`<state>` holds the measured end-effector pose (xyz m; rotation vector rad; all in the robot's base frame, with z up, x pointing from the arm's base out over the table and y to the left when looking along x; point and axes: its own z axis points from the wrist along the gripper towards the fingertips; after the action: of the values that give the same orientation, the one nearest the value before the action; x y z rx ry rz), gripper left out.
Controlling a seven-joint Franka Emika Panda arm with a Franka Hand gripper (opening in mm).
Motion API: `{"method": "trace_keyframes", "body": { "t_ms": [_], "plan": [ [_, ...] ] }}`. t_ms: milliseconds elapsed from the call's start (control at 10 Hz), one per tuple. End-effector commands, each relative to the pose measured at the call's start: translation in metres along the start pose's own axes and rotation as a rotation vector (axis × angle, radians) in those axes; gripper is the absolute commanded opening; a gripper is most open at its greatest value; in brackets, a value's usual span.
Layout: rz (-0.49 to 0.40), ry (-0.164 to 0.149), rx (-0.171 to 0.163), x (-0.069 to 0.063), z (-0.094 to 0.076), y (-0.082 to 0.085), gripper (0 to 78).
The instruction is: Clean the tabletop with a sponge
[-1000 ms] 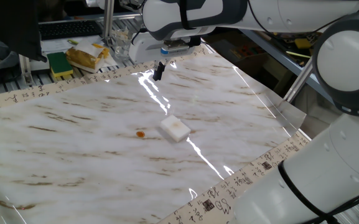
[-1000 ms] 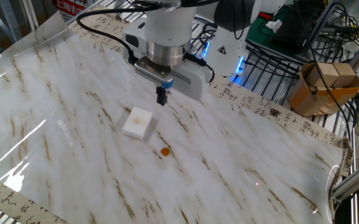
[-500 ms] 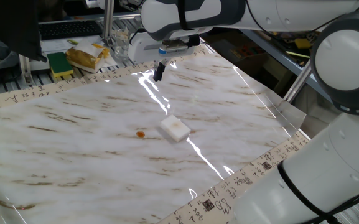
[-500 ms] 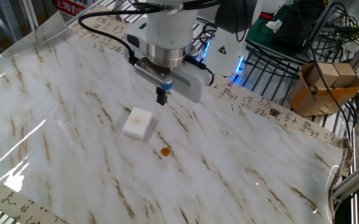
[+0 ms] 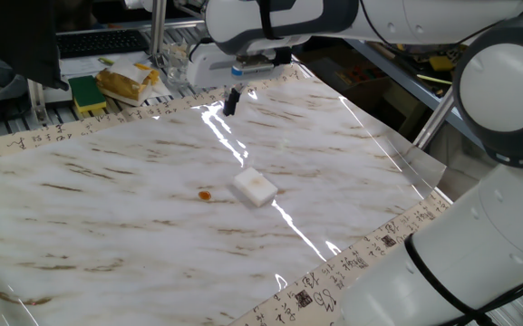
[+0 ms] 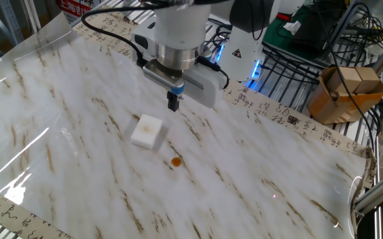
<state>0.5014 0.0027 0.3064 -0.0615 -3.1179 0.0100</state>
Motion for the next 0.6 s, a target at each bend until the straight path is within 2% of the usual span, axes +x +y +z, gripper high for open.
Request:
{"method": "trace_keyframes", "body": {
  "t_ms": [100, 300, 600],
  "plan": [
    [0.001, -0.007, -0.001, -0.0077, -0.022, 0.0054, 0.0],
    [0.001, -0.005, -0.001, -0.0106, -0.0312, 0.0067, 0.0],
    [0.021, 0.002, -0.003, -0.0107, -0.0315, 0.0068, 0.0]
  ]
}}
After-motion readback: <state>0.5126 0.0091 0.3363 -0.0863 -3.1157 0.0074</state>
